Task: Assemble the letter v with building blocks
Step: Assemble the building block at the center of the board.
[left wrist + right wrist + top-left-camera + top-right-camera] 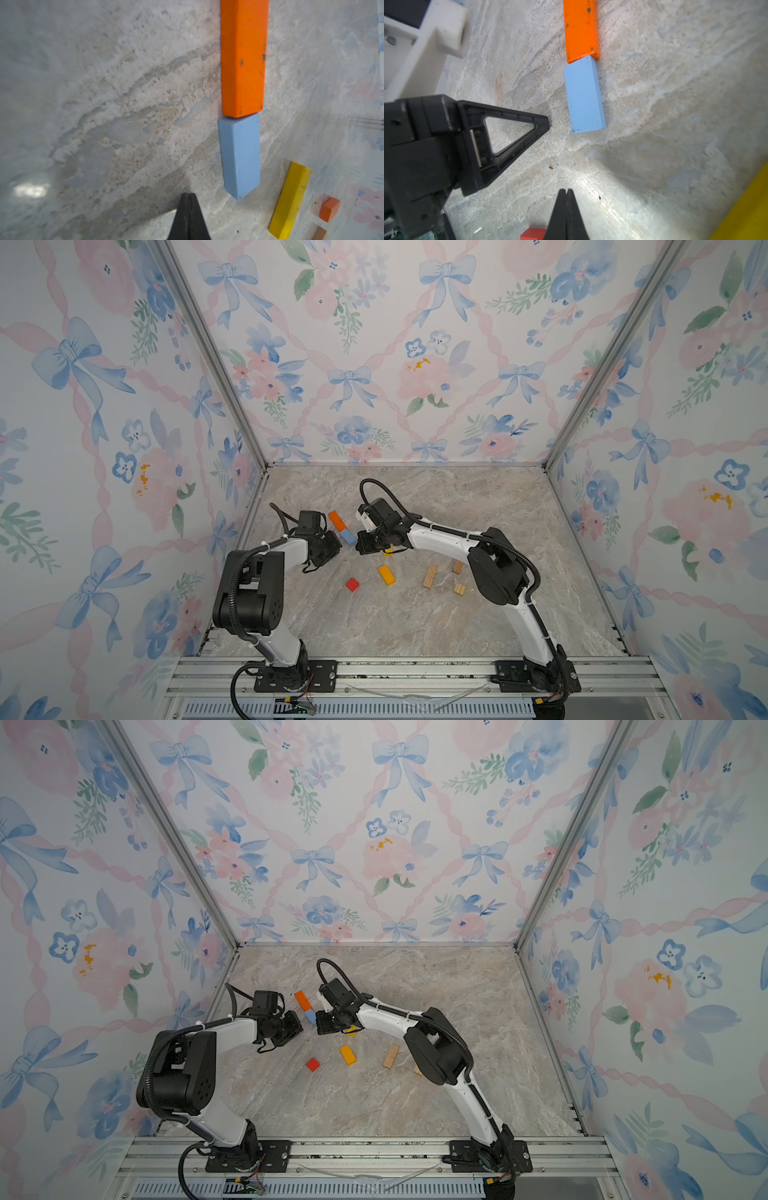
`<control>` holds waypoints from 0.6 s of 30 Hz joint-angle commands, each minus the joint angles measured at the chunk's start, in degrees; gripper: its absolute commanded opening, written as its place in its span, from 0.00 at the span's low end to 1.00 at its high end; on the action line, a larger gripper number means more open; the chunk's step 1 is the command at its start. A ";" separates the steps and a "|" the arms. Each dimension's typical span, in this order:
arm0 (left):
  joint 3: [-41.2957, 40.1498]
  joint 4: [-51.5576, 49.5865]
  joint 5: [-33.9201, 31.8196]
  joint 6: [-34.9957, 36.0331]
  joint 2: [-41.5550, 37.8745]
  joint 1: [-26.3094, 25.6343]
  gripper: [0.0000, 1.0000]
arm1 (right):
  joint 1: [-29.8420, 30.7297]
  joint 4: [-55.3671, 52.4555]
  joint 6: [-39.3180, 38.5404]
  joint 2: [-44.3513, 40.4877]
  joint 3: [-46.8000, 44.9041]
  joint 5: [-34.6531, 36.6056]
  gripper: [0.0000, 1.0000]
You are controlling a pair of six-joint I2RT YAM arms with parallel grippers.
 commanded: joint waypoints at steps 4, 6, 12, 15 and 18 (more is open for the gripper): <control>1.91 1.95 2.52 0.22 3.30 -0.03 0.00 | -0.41 -1.46 1.21 3.01 1.30 -0.61 0.00; 2.18 2.27 2.87 0.25 4.04 -0.03 0.00 | -0.41 -1.71 1.31 3.12 1.04 -0.52 0.00; 2.80 2.50 2.84 0.43 5.53 0.06 0.00 | -0.75 -2.52 1.65 4.44 2.08 -0.61 0.00; 3.18 2.51 2.84 0.38 6.01 0.15 0.00 | -0.76 -2.50 1.83 5.09 2.77 -0.56 0.00; 3.45 2.46 2.84 0.53 6.35 0.24 0.00 | -0.85 -2.76 1.91 5.87 3.62 -0.45 0.00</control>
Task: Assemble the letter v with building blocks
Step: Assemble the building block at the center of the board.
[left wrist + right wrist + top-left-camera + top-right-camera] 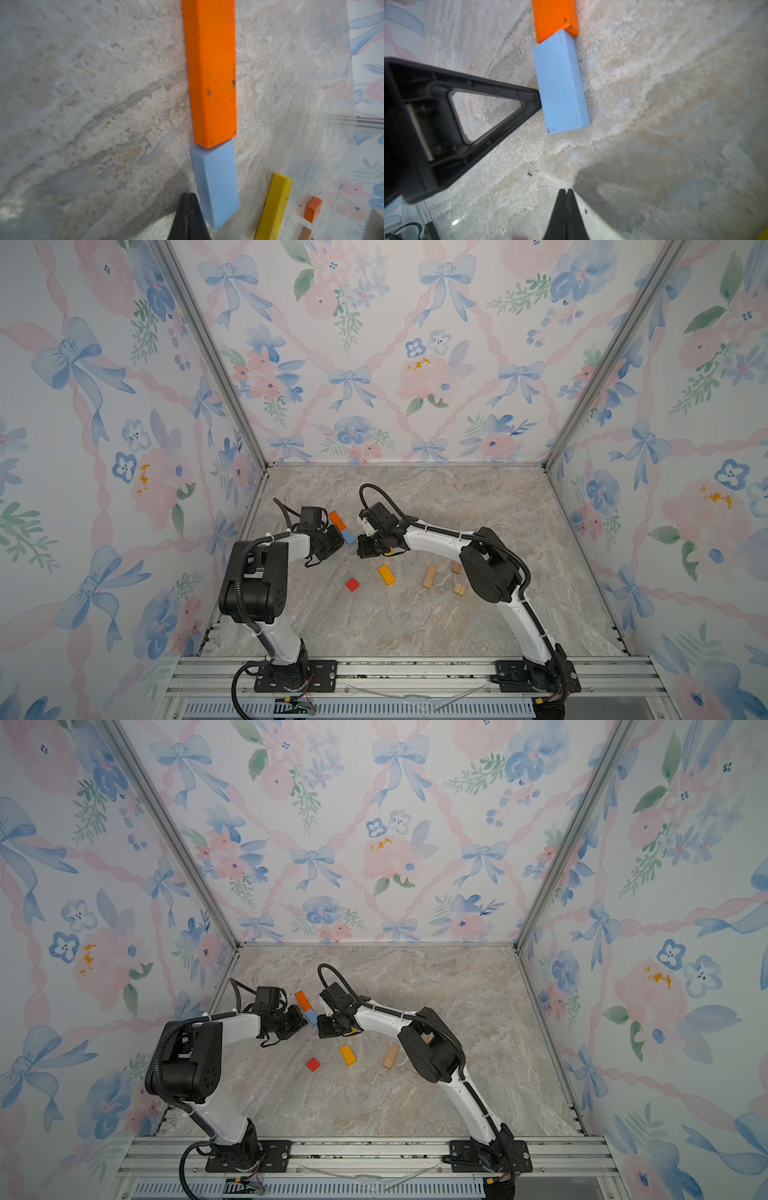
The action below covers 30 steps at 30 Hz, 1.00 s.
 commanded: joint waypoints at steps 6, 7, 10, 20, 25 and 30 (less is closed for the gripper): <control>0.46 -1.78 -0.33 0.63 2.27 0.35 0.00 | -1.00 -1.63 1.58 3.33 3.28 -0.33 0.00; 0.55 -1.87 -0.33 0.69 2.43 0.43 0.00 | -1.06 -1.63 1.74 3.51 3.48 -0.28 0.00; 0.88 -1.97 -0.24 0.77 2.86 0.49 0.00 | -1.18 -1.49 2.11 3.70 3.67 -0.10 0.00; 0.77 -2.05 -0.81 0.79 3.41 0.61 0.00 | -1.35 -1.02 2.71 4.31 4.22 -0.02 0.00; 1.07 -2.03 -0.86 0.71 3.81 0.70 0.00 | -1.39 -1.02 2.99 5.17 5.37 -0.36 0.00; 1.43 -1.98 -0.77 0.50 4.19 0.72 0.00 | -1.44 -1.26 3.10 5.73 6.31 -0.45 0.00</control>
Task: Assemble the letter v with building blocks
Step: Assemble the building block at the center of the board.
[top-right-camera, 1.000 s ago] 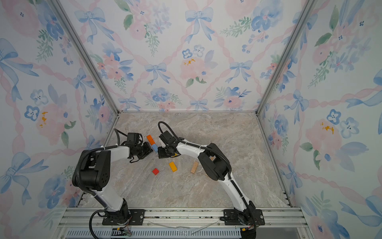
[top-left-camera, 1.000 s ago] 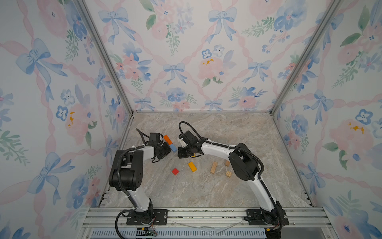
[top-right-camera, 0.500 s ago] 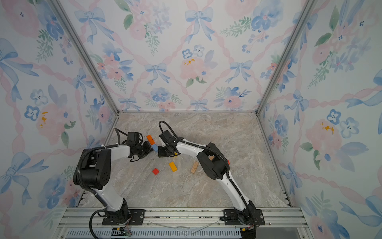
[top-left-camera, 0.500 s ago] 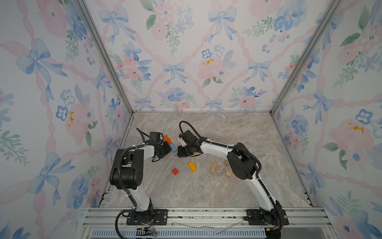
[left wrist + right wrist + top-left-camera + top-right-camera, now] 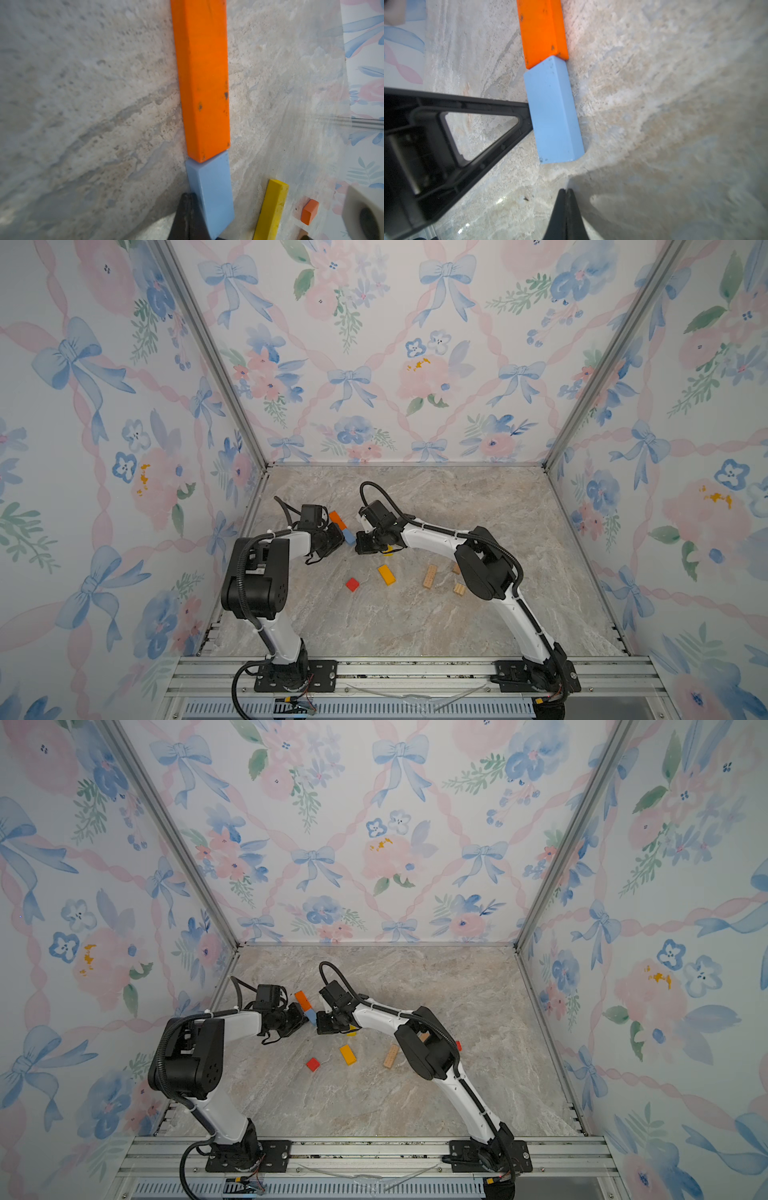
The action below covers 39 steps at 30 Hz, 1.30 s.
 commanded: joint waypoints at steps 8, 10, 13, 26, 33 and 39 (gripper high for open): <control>-0.91 -3.00 -1.20 0.70 2.22 0.70 0.00 | -0.91 -1.78 0.68 2.38 1.84 0.52 0.00; -1.35 -3.10 -1.36 0.66 1.77 0.79 0.00 | -1.05 -1.78 0.68 2.28 1.66 0.84 0.00; -1.97 -3.42 -1.73 0.70 0.97 1.02 0.00 | -1.27 -1.70 0.77 2.39 1.68 1.14 0.00; -4.18 -4.91 -3.14 0.92 -3.24 3.25 0.00 | -1.27 -1.61 0.85 3.26 2.81 0.62 0.00; -4.29 -4.95 -3.05 0.90 -3.16 3.43 0.00 | -1.01 -2.12 0.85 2.92 2.30 0.42 0.00; -4.08 -4.90 -2.70 0.81 -3.12 3.43 0.00 | -0.83 -1.96 2.58 1.82 0.58 0.45 0.00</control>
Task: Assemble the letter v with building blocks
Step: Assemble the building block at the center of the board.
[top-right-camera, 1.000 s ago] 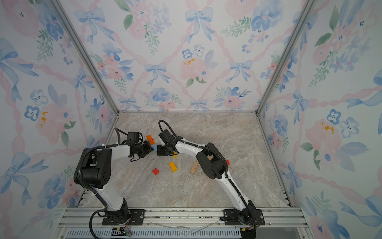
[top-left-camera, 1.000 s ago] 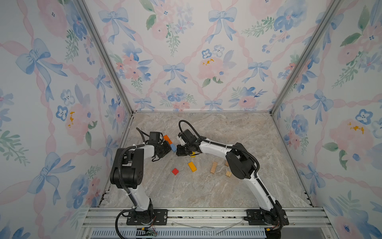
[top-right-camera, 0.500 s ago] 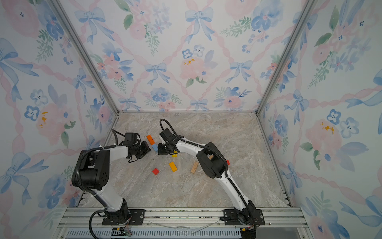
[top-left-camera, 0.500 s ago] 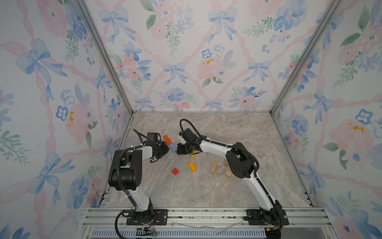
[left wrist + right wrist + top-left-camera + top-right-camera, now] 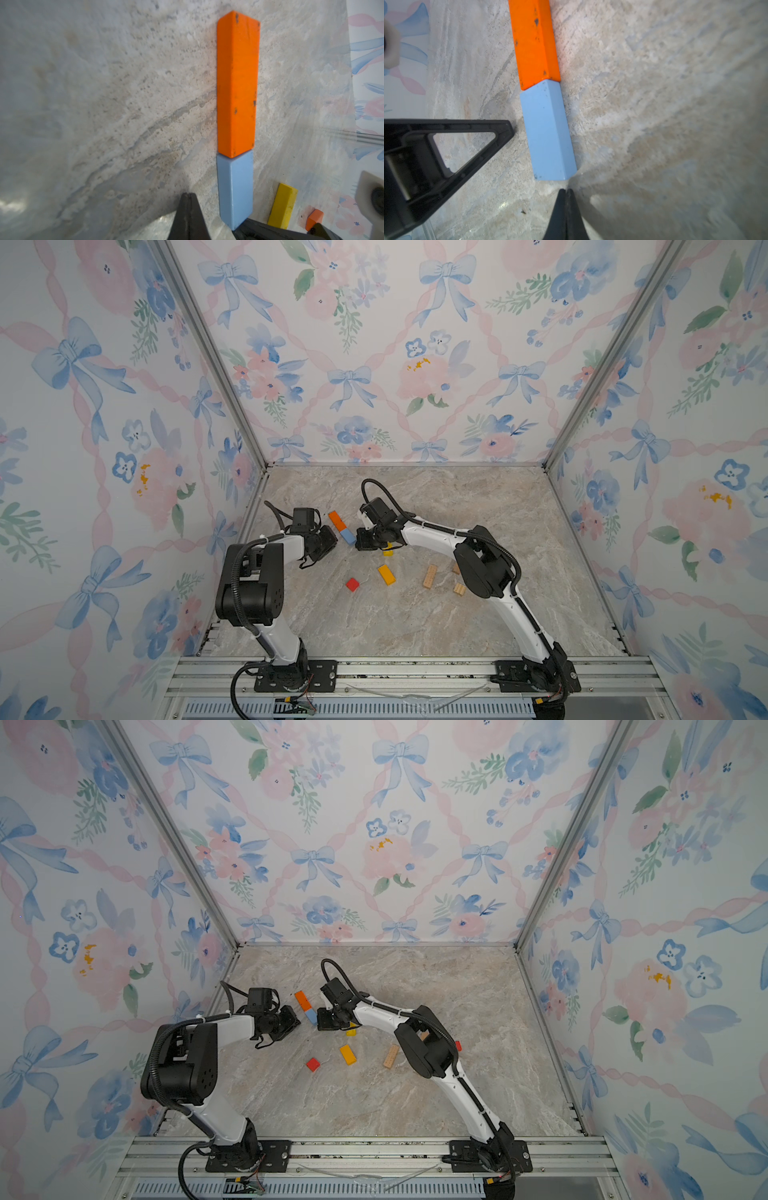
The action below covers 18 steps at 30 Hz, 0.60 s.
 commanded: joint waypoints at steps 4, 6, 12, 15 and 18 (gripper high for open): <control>-1.04 -3.94 -1.15 0.72 -0.05 0.39 0.00 | 0.15 -1.78 1.78 -0.13 -2.54 0.21 0.00; -1.04 -3.91 -1.04 0.74 0.01 0.39 0.00 | 0.17 -1.67 2.02 -0.48 -3.19 0.05 0.00; -1.19 -3.97 -0.95 0.72 -0.03 0.39 0.00 | 0.38 -1.17 2.36 -0.96 -4.60 -0.55 0.00; -1.20 -3.94 -0.86 0.73 -0.10 0.39 0.00 | 0.38 -0.81 2.67 -0.72 -4.48 -1.04 0.00; -1.06 -3.94 -0.77 0.71 -0.03 0.39 0.00 | 0.42 -0.31 2.99 -0.42 -4.17 -1.27 0.00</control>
